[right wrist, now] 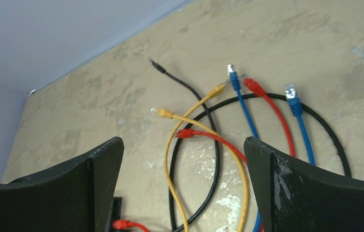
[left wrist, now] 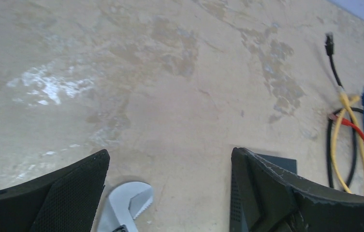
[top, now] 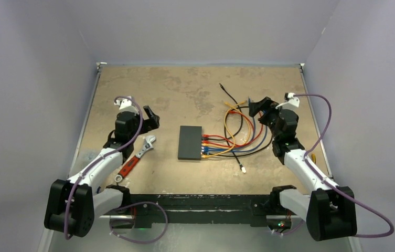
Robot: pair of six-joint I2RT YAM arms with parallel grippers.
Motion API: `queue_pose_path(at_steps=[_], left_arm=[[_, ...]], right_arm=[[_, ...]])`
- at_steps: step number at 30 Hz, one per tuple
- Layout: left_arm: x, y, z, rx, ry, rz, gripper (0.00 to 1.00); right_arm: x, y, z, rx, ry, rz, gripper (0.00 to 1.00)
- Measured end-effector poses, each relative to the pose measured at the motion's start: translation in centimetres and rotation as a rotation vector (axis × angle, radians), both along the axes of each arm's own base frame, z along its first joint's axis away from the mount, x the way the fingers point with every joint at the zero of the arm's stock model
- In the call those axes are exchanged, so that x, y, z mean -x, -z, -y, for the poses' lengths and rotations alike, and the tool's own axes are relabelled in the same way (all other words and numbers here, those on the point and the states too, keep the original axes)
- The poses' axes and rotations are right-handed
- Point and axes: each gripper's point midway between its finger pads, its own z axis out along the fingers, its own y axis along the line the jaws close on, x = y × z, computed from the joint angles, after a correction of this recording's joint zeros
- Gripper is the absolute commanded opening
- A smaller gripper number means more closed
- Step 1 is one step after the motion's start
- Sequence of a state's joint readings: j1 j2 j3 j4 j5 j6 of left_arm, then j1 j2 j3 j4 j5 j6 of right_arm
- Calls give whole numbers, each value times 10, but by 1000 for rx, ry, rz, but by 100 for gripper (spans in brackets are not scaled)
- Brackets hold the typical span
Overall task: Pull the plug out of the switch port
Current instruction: Move the switch port to the center of the board.
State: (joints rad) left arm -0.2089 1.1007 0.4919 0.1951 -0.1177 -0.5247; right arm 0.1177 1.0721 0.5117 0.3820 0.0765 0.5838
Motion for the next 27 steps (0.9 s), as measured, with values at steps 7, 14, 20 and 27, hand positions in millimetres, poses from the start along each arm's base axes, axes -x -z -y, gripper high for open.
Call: queue_pose_path(at_steps=[7,14,20,27], left_arm=[[12,24,32,95,131,-107,96],[32,60,83,72,286,-308,97],[37,54,104,-50,331,-380,99],[54,63,131,-196,389,-412,99]], right_arm=[[10,-3,-32,-53,-179,14,98],[13,16,-57,-110,-314,-61,99],[5,-3,-76,-135,-421,-76,99],[12,4,-82,-144,-462,-85,99]])
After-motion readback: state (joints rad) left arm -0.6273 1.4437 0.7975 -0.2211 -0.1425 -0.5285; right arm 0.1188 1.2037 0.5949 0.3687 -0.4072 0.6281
